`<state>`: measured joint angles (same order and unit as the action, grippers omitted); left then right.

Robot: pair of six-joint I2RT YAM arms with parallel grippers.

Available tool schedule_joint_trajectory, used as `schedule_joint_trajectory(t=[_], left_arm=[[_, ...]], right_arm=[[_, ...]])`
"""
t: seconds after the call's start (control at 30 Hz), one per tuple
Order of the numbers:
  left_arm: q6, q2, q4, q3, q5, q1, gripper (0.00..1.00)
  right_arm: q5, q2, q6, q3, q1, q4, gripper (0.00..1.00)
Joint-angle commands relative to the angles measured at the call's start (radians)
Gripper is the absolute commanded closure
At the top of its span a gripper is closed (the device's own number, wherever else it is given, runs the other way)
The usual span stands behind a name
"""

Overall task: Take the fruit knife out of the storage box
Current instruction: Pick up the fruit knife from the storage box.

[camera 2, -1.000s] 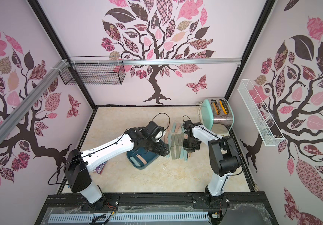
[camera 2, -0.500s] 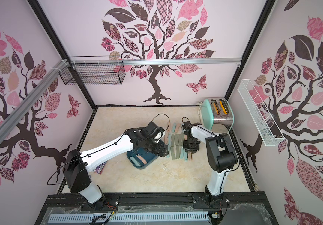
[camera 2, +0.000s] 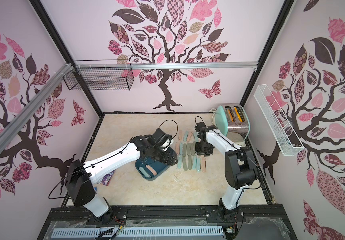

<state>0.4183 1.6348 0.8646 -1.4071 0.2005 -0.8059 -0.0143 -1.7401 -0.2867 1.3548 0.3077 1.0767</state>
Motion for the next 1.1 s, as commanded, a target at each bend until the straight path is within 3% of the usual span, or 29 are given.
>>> schedule_joint_trajectory(t=[0.0,0.2,0.67,0.87,1.07], left_arm=[[-0.002,-0.097,0.024,0.040,-0.033,0.053,0.02],[0.021,-0.296,0.067,0.143,-0.112,0.114,0.02],[0.178,-0.790,0.348,0.302,-0.367,0.116,0.02],[0.248,-0.930,0.465,0.337,-0.409,0.117,0.02],[0.267,-0.967,0.504,0.341,-0.419,0.116,0.02]], right_arm=[[0.038,0.005,0.018,0.100,0.076,0.014,0.68],[0.058,-0.091,0.017,0.273,0.256,0.005,0.68],[0.073,-0.477,0.059,0.700,0.650,0.064,0.68],[0.021,-0.603,0.061,0.800,0.691,0.107,0.65],[-0.059,-0.650,0.076,0.802,0.690,0.101,0.64]])
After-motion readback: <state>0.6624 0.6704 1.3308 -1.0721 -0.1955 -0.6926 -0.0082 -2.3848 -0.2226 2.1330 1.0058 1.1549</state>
